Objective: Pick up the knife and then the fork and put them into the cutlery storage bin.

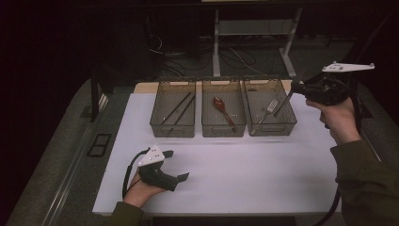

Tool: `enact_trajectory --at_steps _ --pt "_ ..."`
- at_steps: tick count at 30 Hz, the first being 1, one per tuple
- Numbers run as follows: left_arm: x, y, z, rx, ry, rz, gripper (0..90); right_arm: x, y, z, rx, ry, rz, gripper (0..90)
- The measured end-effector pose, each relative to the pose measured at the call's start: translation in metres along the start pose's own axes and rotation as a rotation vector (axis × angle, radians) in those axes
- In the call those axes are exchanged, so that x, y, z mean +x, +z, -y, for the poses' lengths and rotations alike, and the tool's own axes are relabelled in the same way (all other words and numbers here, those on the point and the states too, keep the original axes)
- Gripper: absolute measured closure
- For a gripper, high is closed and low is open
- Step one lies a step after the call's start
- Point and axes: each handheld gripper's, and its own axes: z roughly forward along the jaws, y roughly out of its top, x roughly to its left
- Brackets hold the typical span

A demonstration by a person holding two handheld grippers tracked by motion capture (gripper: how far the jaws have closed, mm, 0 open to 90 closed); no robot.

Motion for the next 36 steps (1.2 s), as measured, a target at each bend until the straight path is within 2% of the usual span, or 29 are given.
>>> enact_trajectory --at_steps 5,11,23,30,36 --pt "0.000 0.000 0.000 0.007 0.004 0.008 0.0 -0.015 0.016 0.000 0.065 0.002 0.049 87.6" --pt "0.000 0.001 0.000 0.003 0.000 0.009 0.0 -0.028 0.031 0.011 0.150 0.008 0.091 87.5" --pt "-0.001 0.001 0.000 0.009 0.002 0.014 0.0 -0.040 0.047 0.036 0.268 0.010 0.101 87.5" --pt "-0.001 0.001 0.001 0.010 -0.001 0.019 0.0 -0.041 0.059 0.035 0.246 -0.004 0.088 87.4" --pt "-0.001 0.002 0.001 0.014 0.001 0.025 0.0 -0.041 0.084 0.034 0.236 -0.013 0.090 87.4"
